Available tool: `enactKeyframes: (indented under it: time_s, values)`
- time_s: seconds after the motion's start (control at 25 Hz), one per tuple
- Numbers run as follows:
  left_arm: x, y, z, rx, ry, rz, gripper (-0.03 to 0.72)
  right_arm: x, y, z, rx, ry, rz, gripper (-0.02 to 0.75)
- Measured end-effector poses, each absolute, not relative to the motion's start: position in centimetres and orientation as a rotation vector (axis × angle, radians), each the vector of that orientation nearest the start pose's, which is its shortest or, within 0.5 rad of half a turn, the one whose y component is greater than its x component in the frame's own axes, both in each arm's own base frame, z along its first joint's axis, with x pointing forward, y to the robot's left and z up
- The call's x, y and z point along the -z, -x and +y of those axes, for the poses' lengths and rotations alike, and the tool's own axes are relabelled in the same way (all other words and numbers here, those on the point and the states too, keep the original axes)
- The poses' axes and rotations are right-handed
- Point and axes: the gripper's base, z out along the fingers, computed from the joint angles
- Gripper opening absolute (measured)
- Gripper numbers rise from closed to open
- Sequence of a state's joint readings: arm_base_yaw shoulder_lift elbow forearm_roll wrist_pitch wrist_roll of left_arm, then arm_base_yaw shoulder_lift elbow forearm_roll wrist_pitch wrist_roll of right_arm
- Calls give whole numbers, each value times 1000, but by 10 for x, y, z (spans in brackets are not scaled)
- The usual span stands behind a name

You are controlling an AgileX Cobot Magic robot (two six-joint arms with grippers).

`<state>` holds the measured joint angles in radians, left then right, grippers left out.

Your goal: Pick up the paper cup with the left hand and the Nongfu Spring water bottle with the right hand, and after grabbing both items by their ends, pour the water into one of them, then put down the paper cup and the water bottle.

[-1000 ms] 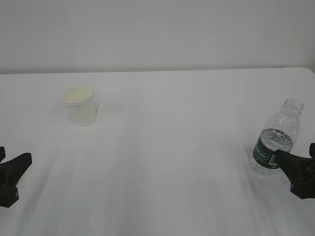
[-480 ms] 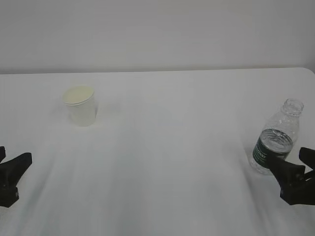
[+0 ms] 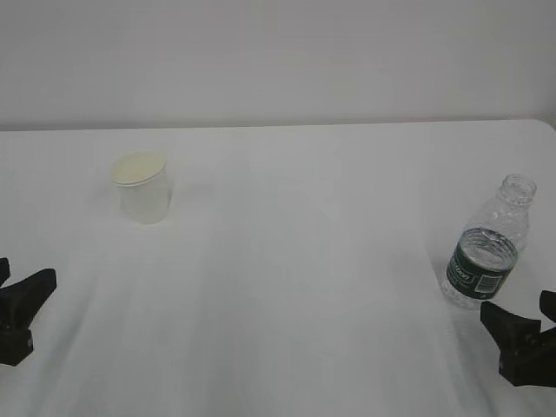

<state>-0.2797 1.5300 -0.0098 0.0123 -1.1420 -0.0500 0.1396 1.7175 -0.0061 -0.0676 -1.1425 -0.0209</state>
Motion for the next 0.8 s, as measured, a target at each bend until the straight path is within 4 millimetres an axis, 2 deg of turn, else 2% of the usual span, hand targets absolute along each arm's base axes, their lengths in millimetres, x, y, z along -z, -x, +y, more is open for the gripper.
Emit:
enactKeyframes:
  time_s: [0.6, 0.8]
  values:
    - [-125, -167, -49, 229, -233, 1909, 433, -105, -174, 30, -114, 230, 2017, 573]
    - [-128, -173, -51, 231, -230, 1888, 524, -105, -176, 30, -114, 230, 2011, 573]
